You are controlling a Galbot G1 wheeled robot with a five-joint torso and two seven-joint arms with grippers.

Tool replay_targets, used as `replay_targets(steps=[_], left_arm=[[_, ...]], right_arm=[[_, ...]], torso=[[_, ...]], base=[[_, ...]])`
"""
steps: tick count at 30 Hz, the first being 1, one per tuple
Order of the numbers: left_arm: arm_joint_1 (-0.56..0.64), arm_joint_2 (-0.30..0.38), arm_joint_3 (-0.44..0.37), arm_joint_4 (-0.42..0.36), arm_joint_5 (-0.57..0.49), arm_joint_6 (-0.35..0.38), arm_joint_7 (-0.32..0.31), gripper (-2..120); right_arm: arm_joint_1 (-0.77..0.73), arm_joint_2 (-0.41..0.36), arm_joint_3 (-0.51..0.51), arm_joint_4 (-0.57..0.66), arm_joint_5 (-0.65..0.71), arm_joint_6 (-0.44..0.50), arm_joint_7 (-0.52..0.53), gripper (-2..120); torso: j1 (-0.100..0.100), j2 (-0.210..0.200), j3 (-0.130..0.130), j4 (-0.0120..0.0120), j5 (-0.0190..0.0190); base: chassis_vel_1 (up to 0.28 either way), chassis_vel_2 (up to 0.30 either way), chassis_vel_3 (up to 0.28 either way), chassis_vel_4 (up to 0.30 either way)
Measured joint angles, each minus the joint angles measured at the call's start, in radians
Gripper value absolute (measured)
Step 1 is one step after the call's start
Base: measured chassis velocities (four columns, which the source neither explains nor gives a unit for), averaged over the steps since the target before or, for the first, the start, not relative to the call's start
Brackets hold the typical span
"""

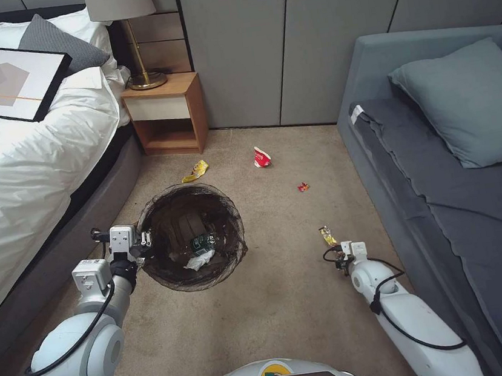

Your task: Pick up the trash bin, then pick up the garbage from the floor and place it into the trash bin.

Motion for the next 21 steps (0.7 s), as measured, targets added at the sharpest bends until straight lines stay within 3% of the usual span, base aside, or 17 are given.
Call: replay_targets(steps=[8,16,17,19,21], left_arm=[[0.002,0.0,-0.006,-0.003,0.0,0.005,0.0,0],[-0.001,-0.001,-0.006,-0.012,0.001,0.009,0.0,0],[-0.001,-0.001,-0.006,-0.012,0.001,0.009,0.0,0],[-0.004,-0.004,-0.003,-0.012,0.003,0.009,0.0,0],[-0.004,-0.005,-0.002,-0.012,0.004,0.009,-0.001,0]], right_arm=[[-0.062,-0.089,0.038,0.198,0.063,-0.037,0.034,0],[-0.138,-0.201,0.128,0.6,0.209,-0.129,0.063,0],[-0.138,-0.201,0.128,0.6,0.209,-0.129,0.063,0],[-0.137,-0.237,0.147,0.737,0.283,-0.138,0.075,0],[-0.13,-0.251,0.15,0.774,0.311,-0.139,0.08,0]], torso=[[0.0,0.0,0.0,0.0003,0.0],[0.0,0.0,0.0,0.0002,0.0],[0.0,0.0,0.0,0.0002,0.0],[0.0,0.0,0.0,0.0004,-0.0007],[0.0,0.0,0.0,0.0003,-0.0003]], base=[[0.0,0.0,0.0,0.0],[0.0,0.0,0.0,0.0],[0.0,0.0,0.0,0.0],[0.0,0.0,0.0,0.0],[0.0,0.0,0.0,0.0]])
